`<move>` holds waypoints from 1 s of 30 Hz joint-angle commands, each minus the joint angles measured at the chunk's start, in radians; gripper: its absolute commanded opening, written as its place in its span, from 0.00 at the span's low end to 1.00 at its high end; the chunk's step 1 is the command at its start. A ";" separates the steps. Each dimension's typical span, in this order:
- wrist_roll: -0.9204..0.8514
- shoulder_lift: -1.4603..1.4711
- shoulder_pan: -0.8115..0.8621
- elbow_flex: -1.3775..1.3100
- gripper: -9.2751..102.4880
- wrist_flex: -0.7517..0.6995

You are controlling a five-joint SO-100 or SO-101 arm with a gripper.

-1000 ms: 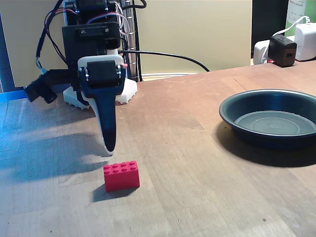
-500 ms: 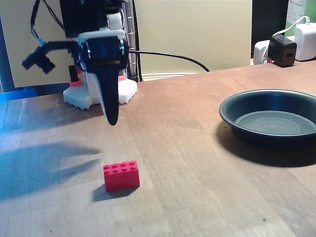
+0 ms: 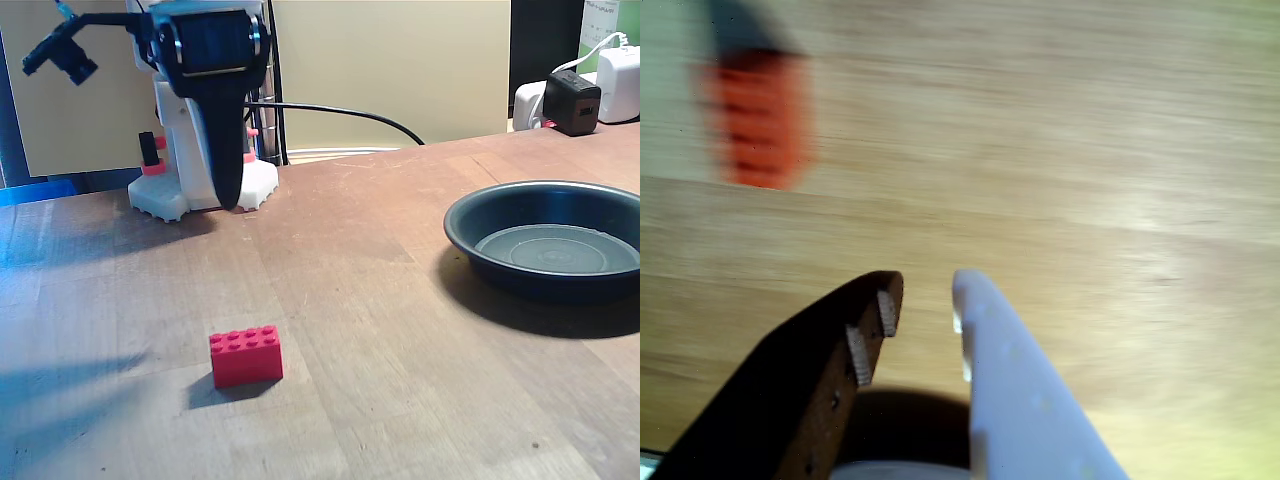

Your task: Grasp a lego block and put it in the bin.

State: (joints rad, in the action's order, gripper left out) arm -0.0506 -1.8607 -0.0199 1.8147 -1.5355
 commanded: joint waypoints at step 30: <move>-0.135 0.469 0.043 -0.423 0.21 0.006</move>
State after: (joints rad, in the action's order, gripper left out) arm -0.1779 -1.4082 0.0153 1.4143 -1.5355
